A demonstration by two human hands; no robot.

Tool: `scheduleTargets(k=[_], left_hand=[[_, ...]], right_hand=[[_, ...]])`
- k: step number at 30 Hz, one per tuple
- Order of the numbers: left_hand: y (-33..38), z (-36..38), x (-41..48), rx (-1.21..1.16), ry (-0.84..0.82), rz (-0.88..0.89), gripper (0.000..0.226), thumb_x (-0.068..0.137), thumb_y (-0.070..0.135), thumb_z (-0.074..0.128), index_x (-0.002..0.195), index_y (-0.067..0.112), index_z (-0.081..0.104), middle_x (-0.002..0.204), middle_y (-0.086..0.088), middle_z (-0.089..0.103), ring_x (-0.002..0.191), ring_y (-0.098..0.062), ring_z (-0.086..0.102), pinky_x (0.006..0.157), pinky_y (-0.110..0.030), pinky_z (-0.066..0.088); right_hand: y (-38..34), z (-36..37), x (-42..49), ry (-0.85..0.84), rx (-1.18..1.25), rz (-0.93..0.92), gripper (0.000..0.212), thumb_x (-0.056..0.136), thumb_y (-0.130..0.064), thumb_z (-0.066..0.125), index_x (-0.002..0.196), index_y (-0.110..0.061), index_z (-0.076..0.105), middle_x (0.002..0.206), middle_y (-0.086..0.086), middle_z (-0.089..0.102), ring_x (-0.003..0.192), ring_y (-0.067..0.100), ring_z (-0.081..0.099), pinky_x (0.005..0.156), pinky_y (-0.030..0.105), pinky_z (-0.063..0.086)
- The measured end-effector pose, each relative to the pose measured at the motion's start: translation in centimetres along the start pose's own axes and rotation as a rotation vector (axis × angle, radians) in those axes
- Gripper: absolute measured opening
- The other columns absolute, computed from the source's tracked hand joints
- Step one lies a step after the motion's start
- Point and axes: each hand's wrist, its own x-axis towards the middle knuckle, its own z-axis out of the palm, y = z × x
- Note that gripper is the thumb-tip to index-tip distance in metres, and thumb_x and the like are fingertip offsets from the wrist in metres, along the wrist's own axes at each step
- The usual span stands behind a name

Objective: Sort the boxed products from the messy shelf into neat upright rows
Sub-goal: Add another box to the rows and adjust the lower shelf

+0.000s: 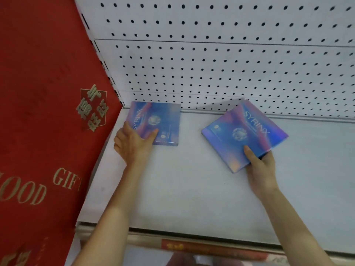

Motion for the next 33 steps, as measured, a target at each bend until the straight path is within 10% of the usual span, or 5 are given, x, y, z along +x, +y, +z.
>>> scheduleTargets(k=[12,20,28,33], left_hand=[[-2.0,0.1,-3.4,-0.085,0.008,0.147,0.095,0.063,0.053,0.081,0.14,0.017,0.039,0.137,-0.012,0.049,0.128,-0.032,0.039,0.108,-0.044,0.029],[-5.0,-3.3,-4.9,-0.078,-0.579,0.505,0.116,0.057,0.059,0.081,0.151,0.029,0.021,0.152,0.0,0.032,0.136,-0.008,0.023,0.117,-0.042,0.021],[-4.2,-4.4,-8.7,-0.604,-0.377,-0.089,0.064,0.086,0.01,0.069,0.142,0.01,0.038,0.144,-0.011,0.046,0.131,-0.021,0.046,0.1,-0.026,0.039],[-2.8,-3.5,-12.4,-0.485,-0.4,-0.011,0.056,0.079,0.012,0.077,0.13,0.012,0.054,0.129,-0.006,0.06,0.118,-0.024,0.057,0.101,-0.04,0.046]], right_hand=[[-1.5,-0.4,-0.2,-0.099,0.207,0.097,0.05,0.093,-0.008,0.055,0.141,-0.006,0.043,0.139,0.008,0.056,0.123,0.021,0.058,0.091,0.032,0.054],[-4.8,-2.9,0.0,-0.225,-0.045,0.147,0.038,0.095,-0.032,0.053,0.13,-0.022,0.059,0.129,0.001,0.065,0.11,0.017,0.066,0.083,0.035,0.058],[-6.2,-5.4,-0.1,-0.186,-0.328,0.208,0.026,0.094,-0.018,0.058,0.118,-0.014,0.067,0.101,-0.001,0.076,0.082,0.012,0.072,0.061,0.023,0.057],[-5.4,-3.5,-1.1,-0.297,-0.372,0.211,0.024,0.09,-0.022,0.062,0.112,-0.023,0.071,0.109,0.0,0.074,0.091,0.014,0.072,0.066,0.025,0.057]])
